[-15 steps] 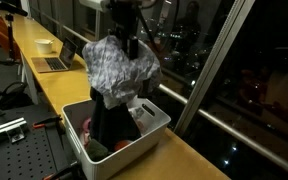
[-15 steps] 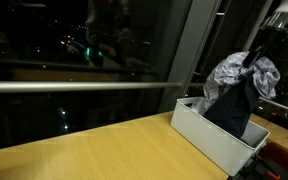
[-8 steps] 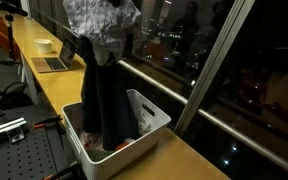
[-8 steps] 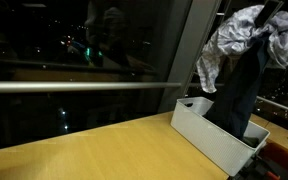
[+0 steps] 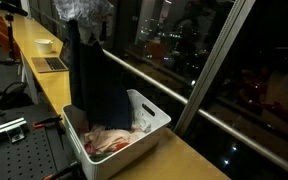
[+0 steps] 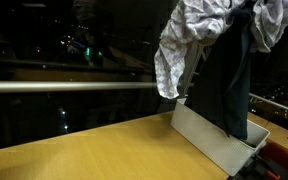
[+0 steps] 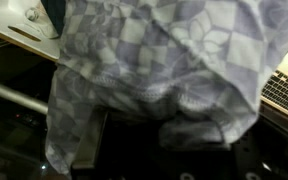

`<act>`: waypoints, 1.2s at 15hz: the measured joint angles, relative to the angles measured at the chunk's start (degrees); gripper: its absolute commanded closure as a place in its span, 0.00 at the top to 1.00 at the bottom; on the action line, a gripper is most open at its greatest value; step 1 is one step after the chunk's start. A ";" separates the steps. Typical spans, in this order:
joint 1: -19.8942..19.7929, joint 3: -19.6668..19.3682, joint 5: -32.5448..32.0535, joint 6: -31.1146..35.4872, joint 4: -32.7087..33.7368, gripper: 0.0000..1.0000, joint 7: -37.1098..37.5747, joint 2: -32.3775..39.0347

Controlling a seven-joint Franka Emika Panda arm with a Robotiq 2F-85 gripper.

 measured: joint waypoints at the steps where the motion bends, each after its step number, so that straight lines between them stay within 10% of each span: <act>1: 1.28 0.92 -1.35 -1.51 2.62 0.00 0.74 1.74; 9: 9.69 2.63 -9.63 -13.26 23.49 0.00 2.84 14.26; 18: 9.82 -0.37 -11.41 -19.22 37.57 0.00 1.21 26.40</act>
